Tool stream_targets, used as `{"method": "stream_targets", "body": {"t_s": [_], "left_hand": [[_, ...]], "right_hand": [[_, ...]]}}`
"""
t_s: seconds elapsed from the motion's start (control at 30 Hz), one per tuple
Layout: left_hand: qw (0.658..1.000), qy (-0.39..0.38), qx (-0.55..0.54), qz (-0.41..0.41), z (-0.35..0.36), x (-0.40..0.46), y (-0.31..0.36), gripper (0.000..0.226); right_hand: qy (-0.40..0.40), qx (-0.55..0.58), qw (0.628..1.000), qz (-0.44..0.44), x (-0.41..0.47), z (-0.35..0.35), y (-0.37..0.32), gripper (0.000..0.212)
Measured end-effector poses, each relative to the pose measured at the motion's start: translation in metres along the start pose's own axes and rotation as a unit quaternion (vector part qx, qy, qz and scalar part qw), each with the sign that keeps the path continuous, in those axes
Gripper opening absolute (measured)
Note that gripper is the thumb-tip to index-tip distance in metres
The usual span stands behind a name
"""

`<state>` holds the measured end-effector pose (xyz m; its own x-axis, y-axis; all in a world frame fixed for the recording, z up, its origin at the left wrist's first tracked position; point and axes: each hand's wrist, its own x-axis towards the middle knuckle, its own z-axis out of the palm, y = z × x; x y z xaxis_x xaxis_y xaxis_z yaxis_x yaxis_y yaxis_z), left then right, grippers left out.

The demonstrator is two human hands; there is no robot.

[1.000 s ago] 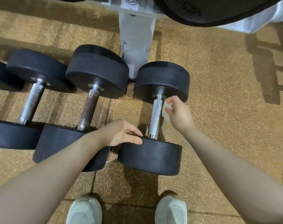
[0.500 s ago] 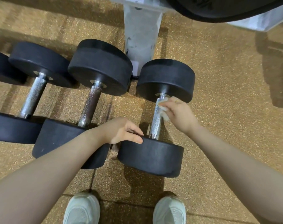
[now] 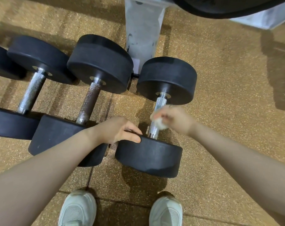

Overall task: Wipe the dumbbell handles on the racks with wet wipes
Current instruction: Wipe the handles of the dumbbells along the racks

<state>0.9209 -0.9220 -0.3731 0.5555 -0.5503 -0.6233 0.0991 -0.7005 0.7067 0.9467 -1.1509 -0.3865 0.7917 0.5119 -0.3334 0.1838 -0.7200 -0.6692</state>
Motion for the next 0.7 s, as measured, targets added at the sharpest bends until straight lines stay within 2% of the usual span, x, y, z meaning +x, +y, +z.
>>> {"method": "stream_targets", "body": {"t_s": [0.03,0.07,0.13,0.23,0.27,0.37,0.4,0.43,0.47,0.53,0.6,0.7], "left_hand": [[1.000,0.001,-0.002,0.004,0.000,0.000,0.001,0.032],[1.000,0.002,-0.003,0.007,0.001,-0.001,0.001,0.032],[1.000,0.005,0.000,0.012,0.001,-0.002,0.002,0.033],[1.000,0.005,0.013,0.016,0.001,-0.002,0.002,0.034],[1.000,0.002,0.014,0.015,0.001,-0.002,0.001,0.034],[1.000,0.003,0.003,0.014,0.001,-0.001,0.001,0.032],[1.000,0.007,-0.002,0.015,0.001,-0.001,0.000,0.031],[1.000,0.009,-0.004,0.015,0.002,-0.001,0.000,0.031],[1.000,0.010,-0.005,0.015,0.002,-0.001,-0.001,0.032],[1.000,0.010,-0.006,0.015,0.003,0.000,-0.001,0.032],[1.000,0.012,-0.009,0.008,0.003,0.001,0.001,0.032],[1.000,0.019,-0.018,-0.005,0.004,0.001,0.002,0.032]], "right_hand": [[0.094,-0.001,0.995,0.030,0.005,-0.004,0.002,0.028],[0.155,-0.007,0.985,0.068,0.010,-0.005,0.005,0.027],[0.169,-0.043,0.976,0.134,0.018,-0.001,0.009,0.025],[0.116,-0.041,0.982,0.143,0.011,0.009,0.015,0.019],[0.077,-0.023,0.988,0.132,0.002,0.011,0.015,0.017],[-0.108,0.040,0.988,0.107,-0.026,0.021,0.015,0.016],[-0.122,0.085,0.982,0.120,-0.032,0.023,0.017,0.015],[-0.096,0.161,0.971,0.147,-0.034,0.022,0.018,0.013],[-0.037,0.253,0.950,0.180,-0.031,0.020,0.020,0.011],[0.094,0.414,0.871,0.247,-0.016,0.014,0.026,0.011],[0.162,0.481,0.809,0.297,0.004,0.011,0.028,0.015],[0.217,0.541,0.733,0.350,0.021,0.013,0.019,0.018]]}}
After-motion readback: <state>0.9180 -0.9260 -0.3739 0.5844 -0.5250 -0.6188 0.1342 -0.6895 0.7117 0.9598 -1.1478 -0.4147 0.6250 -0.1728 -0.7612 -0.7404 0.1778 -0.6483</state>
